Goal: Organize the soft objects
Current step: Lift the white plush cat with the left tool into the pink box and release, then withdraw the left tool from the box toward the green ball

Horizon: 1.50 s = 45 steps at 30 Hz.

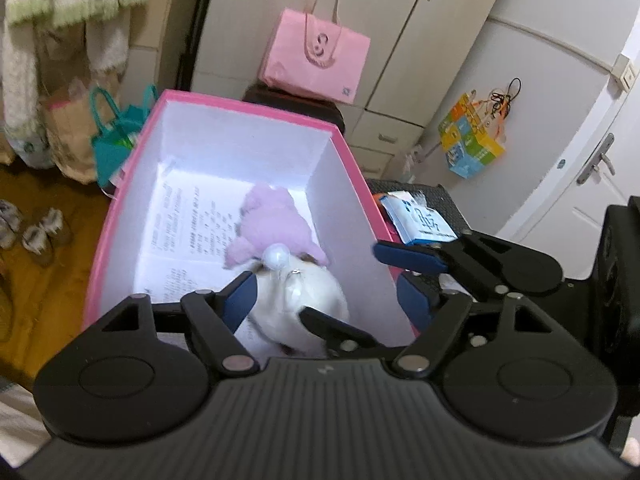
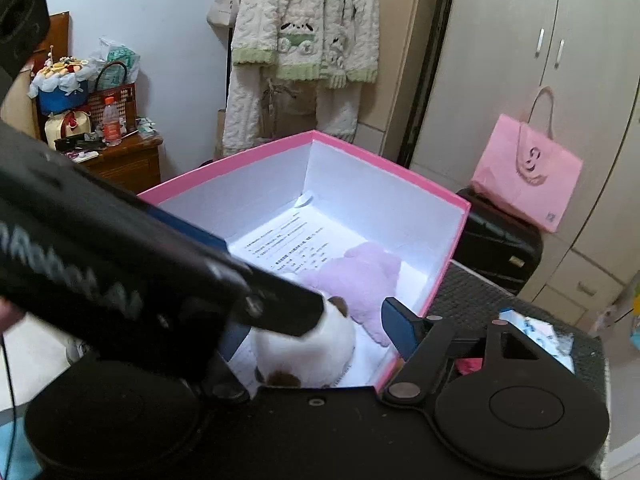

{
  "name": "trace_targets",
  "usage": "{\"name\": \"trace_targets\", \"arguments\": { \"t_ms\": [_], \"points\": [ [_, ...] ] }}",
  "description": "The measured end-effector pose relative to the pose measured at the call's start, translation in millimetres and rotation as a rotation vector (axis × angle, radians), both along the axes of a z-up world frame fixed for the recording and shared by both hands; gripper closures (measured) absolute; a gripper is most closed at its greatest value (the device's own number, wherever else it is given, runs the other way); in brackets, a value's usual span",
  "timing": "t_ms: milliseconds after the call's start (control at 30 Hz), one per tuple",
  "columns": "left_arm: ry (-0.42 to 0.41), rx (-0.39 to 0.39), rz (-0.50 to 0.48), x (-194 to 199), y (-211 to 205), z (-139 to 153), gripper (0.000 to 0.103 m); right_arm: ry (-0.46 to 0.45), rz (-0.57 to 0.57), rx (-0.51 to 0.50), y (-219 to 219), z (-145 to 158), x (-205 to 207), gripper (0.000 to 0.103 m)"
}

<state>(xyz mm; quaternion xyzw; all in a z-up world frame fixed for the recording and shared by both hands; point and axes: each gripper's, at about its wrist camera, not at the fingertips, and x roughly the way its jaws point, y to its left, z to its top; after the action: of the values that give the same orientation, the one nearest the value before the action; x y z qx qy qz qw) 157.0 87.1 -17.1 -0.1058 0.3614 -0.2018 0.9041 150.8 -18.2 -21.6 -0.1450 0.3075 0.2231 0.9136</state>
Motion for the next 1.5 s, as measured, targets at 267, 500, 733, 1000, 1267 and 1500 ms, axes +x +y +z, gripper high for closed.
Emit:
{"name": "trace_targets", "arguments": {
  "t_ms": [267,500,733,1000,1267,1500],
  "points": [
    [-0.096,0.079,-0.015,-44,-3,32,0.025,-0.065,0.011,0.006,-15,20,-34,0.026],
    [-0.159,0.155,-0.069,-88,-17,58,0.025,-0.116,0.030,0.010,-35,42,-72,0.026],
    [-0.205,0.201,-0.134,-123,-36,74,0.024,-0.142,0.075,0.027,-65,57,-103,0.026],
    [-0.240,0.233,-0.215,-139,-70,77,0.023,-0.142,0.027,0.128,-128,67,-118,0.026],
    [-0.242,0.272,-0.286,-130,-118,55,0.023,-0.120,-0.072,0.198,-185,50,-106,0.025],
    [-0.203,0.299,-0.309,-103,-157,30,0.023,-0.066,-0.107,0.240,-219,23,-81,0.026]
  ]
}}
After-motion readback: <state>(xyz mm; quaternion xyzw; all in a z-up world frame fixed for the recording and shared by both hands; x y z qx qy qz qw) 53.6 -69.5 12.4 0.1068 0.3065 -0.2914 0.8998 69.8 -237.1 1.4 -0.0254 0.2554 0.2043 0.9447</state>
